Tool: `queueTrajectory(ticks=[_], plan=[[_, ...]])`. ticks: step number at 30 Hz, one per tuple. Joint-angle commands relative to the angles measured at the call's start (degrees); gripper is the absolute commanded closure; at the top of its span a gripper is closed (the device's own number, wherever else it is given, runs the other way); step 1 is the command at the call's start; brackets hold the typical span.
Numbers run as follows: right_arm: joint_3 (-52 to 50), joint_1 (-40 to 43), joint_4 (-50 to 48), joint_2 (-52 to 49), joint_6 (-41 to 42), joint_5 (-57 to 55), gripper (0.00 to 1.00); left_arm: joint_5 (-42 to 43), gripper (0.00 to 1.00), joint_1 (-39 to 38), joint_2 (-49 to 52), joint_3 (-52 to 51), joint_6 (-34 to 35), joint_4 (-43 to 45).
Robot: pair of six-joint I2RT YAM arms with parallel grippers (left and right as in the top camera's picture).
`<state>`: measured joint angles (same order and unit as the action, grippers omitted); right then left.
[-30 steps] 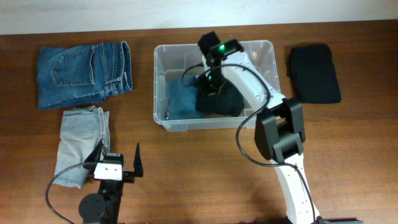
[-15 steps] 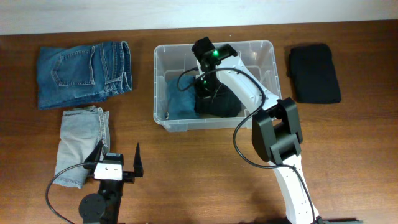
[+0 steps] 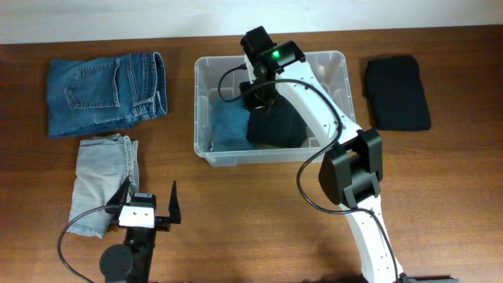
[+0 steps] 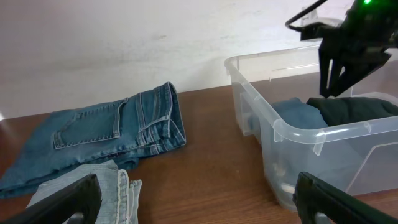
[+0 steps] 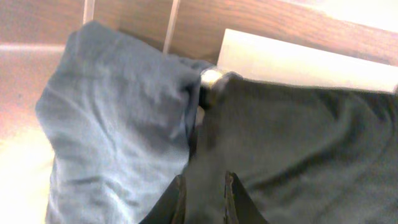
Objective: Pack container
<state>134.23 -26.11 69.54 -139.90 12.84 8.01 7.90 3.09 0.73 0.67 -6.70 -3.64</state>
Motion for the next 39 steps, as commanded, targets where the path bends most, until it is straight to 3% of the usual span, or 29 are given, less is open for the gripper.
queueTrajectory(ticks=[1, 11, 21, 23, 25, 26, 27, 30, 39], plan=[[-3.76, -0.57, -2.03, -0.11, -0.39, 0.39, 0.85, -0.39, 0.01, 0.44, -0.33, -0.15, -0.72, -0.28], [-9.90, -0.57, -7.78, 0.07, -0.42, 0.44, 0.85, -0.39, 0.01, 0.44, -0.33, -0.15, -0.72, -0.31], [4.92, 0.57, 2.08, 1.42, -0.39, -0.17, 0.85, -0.39, 0.01, 0.44, -0.33, -0.15, -0.72, -0.31], [10.62, 2.08, 5.75, 2.14, 0.20, -1.79, 0.78, -0.39, 0.01, 0.44, -0.33, -0.15, -0.72, -0.31], [19.19, 5.51, 11.30, 2.91, 2.97, -5.20, 0.28, -0.39, 0.00, 0.44, -0.33, -0.15, -0.70, -0.28], [21.79, 6.99, 12.92, 2.95, 3.54, -6.01, 0.15, -0.39, 0.01, 0.44, -0.33, -0.15, -0.72, -0.31], [24.81, 8.92, 14.80, 2.99, 4.46, -6.84, 0.10, -0.39, 0.01, 0.44, -0.33, -0.15, -0.72, -0.28], [31.26, 15.67, 19.34, 2.99, 7.23, -7.61, 0.00, -0.39, 0.01, 0.44, -0.33, -0.15, -0.72, -0.28], [31.30, 37.86, 22.14, 1.99, 10.62, -2.01, 0.02, -0.39, 0.01, 0.44, -0.33, -0.15, -0.70, -0.31]])
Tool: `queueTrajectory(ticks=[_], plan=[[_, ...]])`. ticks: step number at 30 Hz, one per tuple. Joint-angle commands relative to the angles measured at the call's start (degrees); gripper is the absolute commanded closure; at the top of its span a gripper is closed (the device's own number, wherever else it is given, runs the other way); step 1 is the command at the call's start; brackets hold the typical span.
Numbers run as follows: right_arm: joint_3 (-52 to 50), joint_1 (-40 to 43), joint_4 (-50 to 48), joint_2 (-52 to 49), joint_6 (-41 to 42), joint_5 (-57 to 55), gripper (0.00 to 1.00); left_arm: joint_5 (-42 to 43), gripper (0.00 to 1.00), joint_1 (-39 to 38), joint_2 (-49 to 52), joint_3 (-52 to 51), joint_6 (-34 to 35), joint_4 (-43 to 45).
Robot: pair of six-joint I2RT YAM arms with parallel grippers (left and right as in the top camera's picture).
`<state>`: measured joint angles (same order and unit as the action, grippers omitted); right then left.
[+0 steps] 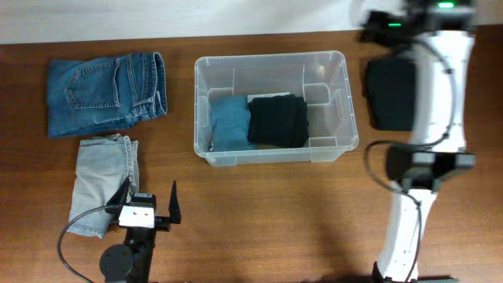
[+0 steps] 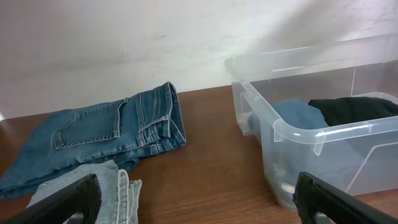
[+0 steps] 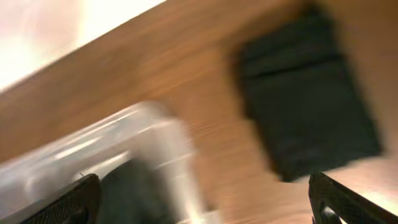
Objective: Pack container
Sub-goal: 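Move the right gripper to the black garment at far right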
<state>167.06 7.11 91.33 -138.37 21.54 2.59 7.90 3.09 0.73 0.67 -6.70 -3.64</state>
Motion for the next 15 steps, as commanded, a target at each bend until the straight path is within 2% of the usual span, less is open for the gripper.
queueTrajectory(ticks=[1, 5, 8, 15], plan=[[-2.34, 6.38, 0.33, 0.11, 1.90, 5.46, 0.01, -0.39, 0.01, 0.44, -0.33, -0.15, -0.72, -0.31], [-7.02, 10.29, -1.60, -1.27, 0.55, 10.71, 0.00, -0.39, 0.01, 0.44, -0.33, -0.15, -0.72, -0.31], [-11.96, 11.08, -3.72, -1.60, 0.33, 10.71, 0.01, -0.39, 0.01, 0.44, -0.33, -0.15, -0.72, -0.31], [-23.69, 11.32, -6.75, -1.64, 18.73, 10.73, 0.01, -0.39, 0.01, 0.44, -0.33, -0.15, -0.70, -0.31]])
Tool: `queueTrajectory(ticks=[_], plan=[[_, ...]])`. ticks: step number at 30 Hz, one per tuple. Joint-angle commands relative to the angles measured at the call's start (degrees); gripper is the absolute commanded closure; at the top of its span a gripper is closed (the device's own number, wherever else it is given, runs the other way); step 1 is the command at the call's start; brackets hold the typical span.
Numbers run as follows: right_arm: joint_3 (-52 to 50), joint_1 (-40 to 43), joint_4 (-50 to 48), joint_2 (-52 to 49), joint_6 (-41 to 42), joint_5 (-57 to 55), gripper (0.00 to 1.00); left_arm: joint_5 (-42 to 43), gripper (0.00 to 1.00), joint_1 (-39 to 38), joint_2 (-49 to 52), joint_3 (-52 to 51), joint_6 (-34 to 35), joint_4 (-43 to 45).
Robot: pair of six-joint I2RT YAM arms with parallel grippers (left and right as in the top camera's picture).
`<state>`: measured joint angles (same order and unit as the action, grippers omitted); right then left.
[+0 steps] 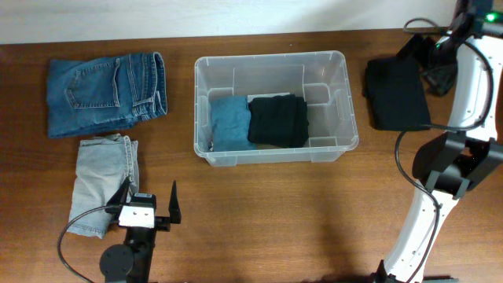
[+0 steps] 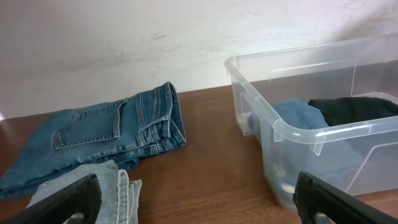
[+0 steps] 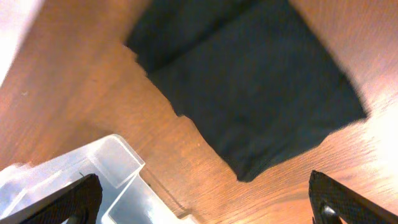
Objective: Pack container
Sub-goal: 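Move the right gripper to the black garment at far right, then grasp the black garment's edge with the right gripper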
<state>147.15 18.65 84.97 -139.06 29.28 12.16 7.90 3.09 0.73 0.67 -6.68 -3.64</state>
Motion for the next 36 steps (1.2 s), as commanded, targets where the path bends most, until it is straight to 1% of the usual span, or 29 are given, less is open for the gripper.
queueTrajectory(ticks=[1, 4, 9, 12, 16, 19, 24, 29, 31, 36], plan=[[-5.11, -0.20, -0.44, -0.94, 13.92, 1.14, 0.01, -0.39, 0.01, 0.44, -0.33, -0.15, -0.74, -0.28], [-8.22, -0.15, -1.81, -0.94, 18.25, 1.11, 0.01, -0.39, 0.01, 0.44, -0.33, -0.15, -0.74, -0.31], [-10.60, -0.15, -2.84, -0.94, 20.31, 0.85, 0.01, -0.39, 0.01, 0.44, -0.33, -0.15, -0.74, -0.31], [-10.88, 0.07, -1.55, -0.94, 23.04, 0.35, 0.01, -0.39, 0.01, 0.44, -0.33, -0.15, -0.74, -0.31], [-10.88, 0.96, 0.70, -0.92, 30.12, -2.51, 0.01, -0.39, 0.01, 0.44, -0.33, -0.15, -0.72, -0.28], [-10.88, 2.14, 2.56, -0.92, 33.09, -5.29, 0.01, -0.39, 0.01, 0.44, -0.33, -0.15, -0.74, -0.28], [-10.88, 3.96, 5.07, -0.94, 33.86, -8.61, 0.01, -0.39, 0.01, 0.44, -0.33, -0.15, -0.74, -0.31], [-10.93, 4.35, 4.98, -0.94, 35.04, -11.17, 0.01, -0.39, 0.01, 0.44, -0.33, -0.15, -0.72, -0.31], [-11.10, 4.35, 4.04, -0.94, 35.74, -12.87, 0.01, -0.39, 0.01, 0.44, -0.33, -0.15, -0.72, -0.28], [-12.04, 4.09, 1.55, -0.94, 35.74, -12.83, 0.01, -0.39, 0.01, 0.44, -0.33, -0.15, -0.74, -0.31]])
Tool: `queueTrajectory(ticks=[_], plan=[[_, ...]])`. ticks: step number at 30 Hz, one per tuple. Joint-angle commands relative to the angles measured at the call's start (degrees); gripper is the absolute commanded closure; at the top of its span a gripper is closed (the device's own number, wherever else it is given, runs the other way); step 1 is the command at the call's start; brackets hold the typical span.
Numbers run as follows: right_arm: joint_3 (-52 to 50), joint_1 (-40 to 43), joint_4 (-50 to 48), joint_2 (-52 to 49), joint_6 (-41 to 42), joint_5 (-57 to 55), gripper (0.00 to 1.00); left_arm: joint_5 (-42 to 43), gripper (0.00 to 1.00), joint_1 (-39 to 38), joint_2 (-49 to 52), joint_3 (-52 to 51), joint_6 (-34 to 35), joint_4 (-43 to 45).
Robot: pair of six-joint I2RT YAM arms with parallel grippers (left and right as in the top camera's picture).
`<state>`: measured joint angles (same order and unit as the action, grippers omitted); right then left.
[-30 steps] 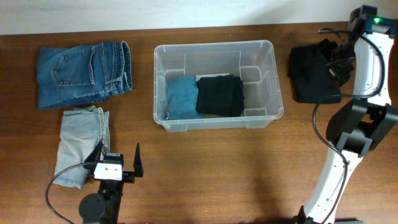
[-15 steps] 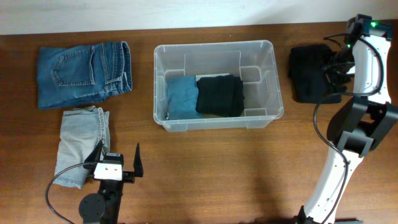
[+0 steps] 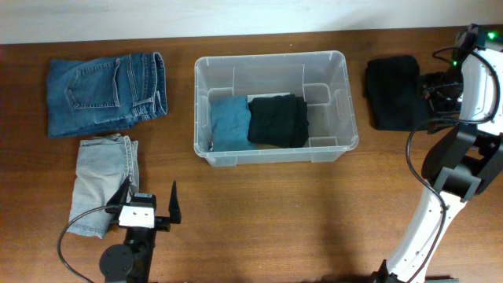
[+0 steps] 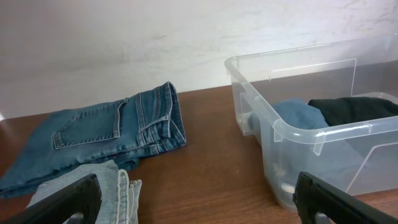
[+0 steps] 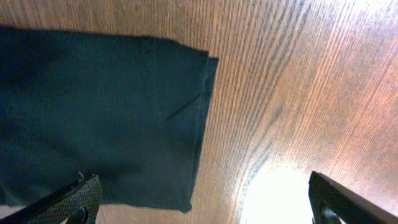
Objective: Pack container
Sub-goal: 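Grasp the black garment's edge with the right gripper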
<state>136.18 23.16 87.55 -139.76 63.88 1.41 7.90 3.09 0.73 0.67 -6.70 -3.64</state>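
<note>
The clear plastic container (image 3: 275, 156) stands mid-table and holds a folded blue garment (image 3: 229, 122) and a folded black garment (image 3: 277, 120). A second black folded garment (image 3: 397, 93) lies on the table to its right. My right gripper (image 3: 435, 88) hangs open over that garment's right edge; in the right wrist view the black cloth (image 5: 93, 112) fills the left side, with bare wood between the wide-spread fingers of the right gripper (image 5: 205, 205). My left gripper (image 3: 149, 206) rests open at the front left and holds nothing; the left wrist view shows the left gripper (image 4: 199, 208) above bare wood.
Folded dark blue jeans (image 3: 106, 93) lie at the back left. Folded light jeans (image 3: 106, 181) lie in front of them, next to the left gripper. The container's near corner (image 4: 311, 134) rises at the right of the left wrist view. A white wall runs behind the table.
My right gripper has moved from the back right corner down to the right edge of the black garment on the table, and sits closer to it. It stays open. The left arm is unchanged.
My right gripper was inside the container, fingers close together on the black garment beside the blue one. Then it was out and open near the second black garment, the first left in the container. It then hung behind that garment, and now over its right edge.
</note>
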Motion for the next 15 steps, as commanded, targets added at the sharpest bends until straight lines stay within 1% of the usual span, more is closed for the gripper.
queueTrajectory(ticks=[1, 12, 15], plan=[[-1.42, -0.61, -1.73, -0.24, 1.09, -2.16, 0.01, -0.39, 0.01, 0.44, -0.33, -0.15, -0.70, -0.28], [-11.52, -0.96, -11.41, -0.24, 1.07, -0.24, 0.01, -0.39, 0.01, 0.44, -0.33, -0.15, -0.72, -0.28], [-14.05, -0.96, -15.19, -0.24, -1.53, 0.15, 0.01, -0.39, 0.01, 0.44, -0.33, -0.15, -0.70, -0.31]])
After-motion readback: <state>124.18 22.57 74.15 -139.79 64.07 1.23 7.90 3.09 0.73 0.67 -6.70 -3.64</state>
